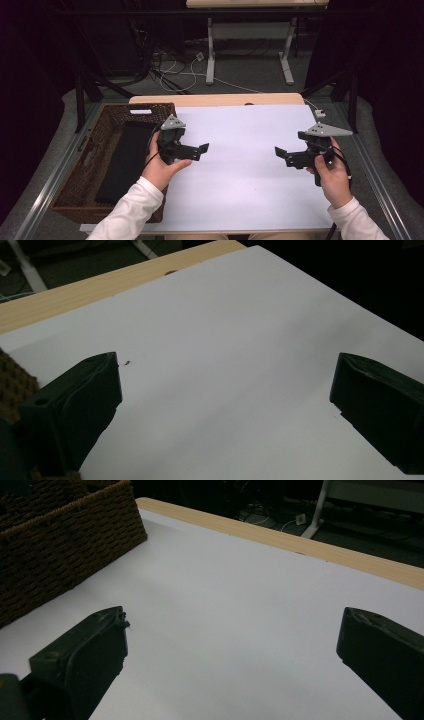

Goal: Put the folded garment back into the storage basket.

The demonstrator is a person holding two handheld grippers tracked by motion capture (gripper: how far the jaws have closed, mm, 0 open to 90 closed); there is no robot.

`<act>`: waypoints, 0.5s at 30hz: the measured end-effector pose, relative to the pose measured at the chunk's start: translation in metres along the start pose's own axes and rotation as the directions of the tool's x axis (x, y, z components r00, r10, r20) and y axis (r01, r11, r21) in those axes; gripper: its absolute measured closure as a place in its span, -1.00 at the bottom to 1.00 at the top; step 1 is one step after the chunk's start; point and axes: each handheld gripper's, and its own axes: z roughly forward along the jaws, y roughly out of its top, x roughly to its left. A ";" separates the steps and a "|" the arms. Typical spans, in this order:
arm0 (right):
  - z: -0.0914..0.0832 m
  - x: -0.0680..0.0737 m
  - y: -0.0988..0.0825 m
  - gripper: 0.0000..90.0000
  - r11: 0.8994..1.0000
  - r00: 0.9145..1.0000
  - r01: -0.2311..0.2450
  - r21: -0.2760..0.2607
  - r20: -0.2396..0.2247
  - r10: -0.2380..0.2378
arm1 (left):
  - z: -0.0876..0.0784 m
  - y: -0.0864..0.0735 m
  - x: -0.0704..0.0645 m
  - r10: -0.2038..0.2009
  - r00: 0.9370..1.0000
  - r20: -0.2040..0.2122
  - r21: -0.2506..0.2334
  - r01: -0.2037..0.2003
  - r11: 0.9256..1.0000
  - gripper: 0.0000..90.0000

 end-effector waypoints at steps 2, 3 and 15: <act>-0.003 -0.001 -0.004 -1.00 1.000 1.000 -0.008 -0.004 0.002 0.008 | 0.001 -0.004 -0.008 0.010 1.000 0.022 -0.013 -0.010 1.000 -1.00; -0.005 -0.002 -0.006 -1.00 1.000 1.000 -0.011 -0.002 0.002 0.011 | 0.001 -0.006 -0.012 0.014 0.999 0.037 -0.017 -0.013 1.000 -1.00; -0.016 -0.008 -0.037 -1.00 1.000 1.000 -0.012 -0.004 0.017 0.012 | 0.012 -0.042 -0.028 0.004 0.998 0.057 -0.063 -0.001 0.998 -0.99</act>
